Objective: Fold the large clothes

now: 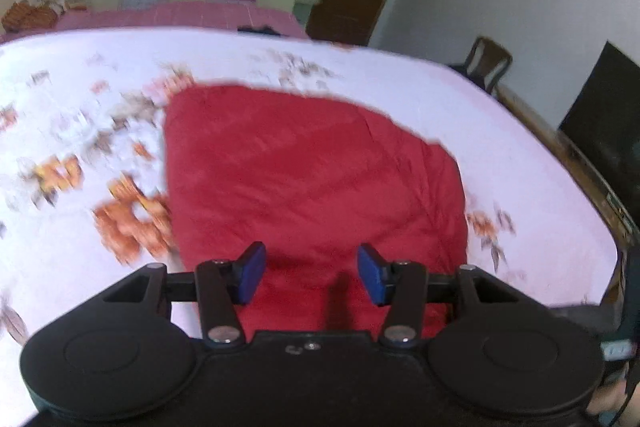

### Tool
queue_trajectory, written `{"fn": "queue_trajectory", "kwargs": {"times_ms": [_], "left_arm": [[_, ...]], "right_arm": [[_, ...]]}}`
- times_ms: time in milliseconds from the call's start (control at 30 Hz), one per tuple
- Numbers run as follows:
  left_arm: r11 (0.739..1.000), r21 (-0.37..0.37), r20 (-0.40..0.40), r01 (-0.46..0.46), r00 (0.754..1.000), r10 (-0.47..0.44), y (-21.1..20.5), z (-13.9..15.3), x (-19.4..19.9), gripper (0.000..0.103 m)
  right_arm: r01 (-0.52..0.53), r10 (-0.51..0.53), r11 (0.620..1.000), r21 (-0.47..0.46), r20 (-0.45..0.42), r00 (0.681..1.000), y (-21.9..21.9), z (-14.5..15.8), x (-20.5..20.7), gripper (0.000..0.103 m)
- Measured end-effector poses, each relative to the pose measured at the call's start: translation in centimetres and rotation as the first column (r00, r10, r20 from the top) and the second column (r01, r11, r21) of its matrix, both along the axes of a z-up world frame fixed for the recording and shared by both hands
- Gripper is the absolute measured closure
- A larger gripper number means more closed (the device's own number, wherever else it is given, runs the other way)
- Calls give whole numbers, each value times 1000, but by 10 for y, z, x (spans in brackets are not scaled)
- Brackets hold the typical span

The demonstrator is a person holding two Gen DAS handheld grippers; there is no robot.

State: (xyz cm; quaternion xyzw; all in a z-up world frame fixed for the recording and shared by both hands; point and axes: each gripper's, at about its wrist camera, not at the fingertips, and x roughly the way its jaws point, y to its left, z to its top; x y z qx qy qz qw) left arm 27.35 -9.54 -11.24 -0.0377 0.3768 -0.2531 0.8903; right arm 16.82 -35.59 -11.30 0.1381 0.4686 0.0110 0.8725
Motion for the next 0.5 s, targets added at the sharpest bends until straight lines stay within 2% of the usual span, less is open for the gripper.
{"fn": "queue_trajectory", "kwargs": {"times_ms": [100,167,200,233,267,400,500], "left_arm": [[1000,12,30,-27,999,27,15,5,15,54],[998,9,24,-55,998,54,26,5,27,54],[998,7,20,-64,998,64,29,4,32,54],[997,6,15,-72,997,72,32,4,38,54],[997,4,13,-75,997,75,34,3,42,54],[997,3,19,-75,997,74,27,3,56,54],[996,19,28,-83,996,82,18,-1,69,53]], "right_arm": [[28,-29,1000,7,8,1000,-2,11,-4,95],[58,-59,998,22,22,998,-7,22,-5,91],[72,-73,997,26,36,997,-9,30,-7,70],[85,-86,996,25,60,994,-12,38,-8,35],[92,-93,996,20,85,992,-13,46,-9,26],[86,-87,996,12,153,984,-19,71,12,25],[74,-75,997,12,168,983,-23,72,46,26]]}}
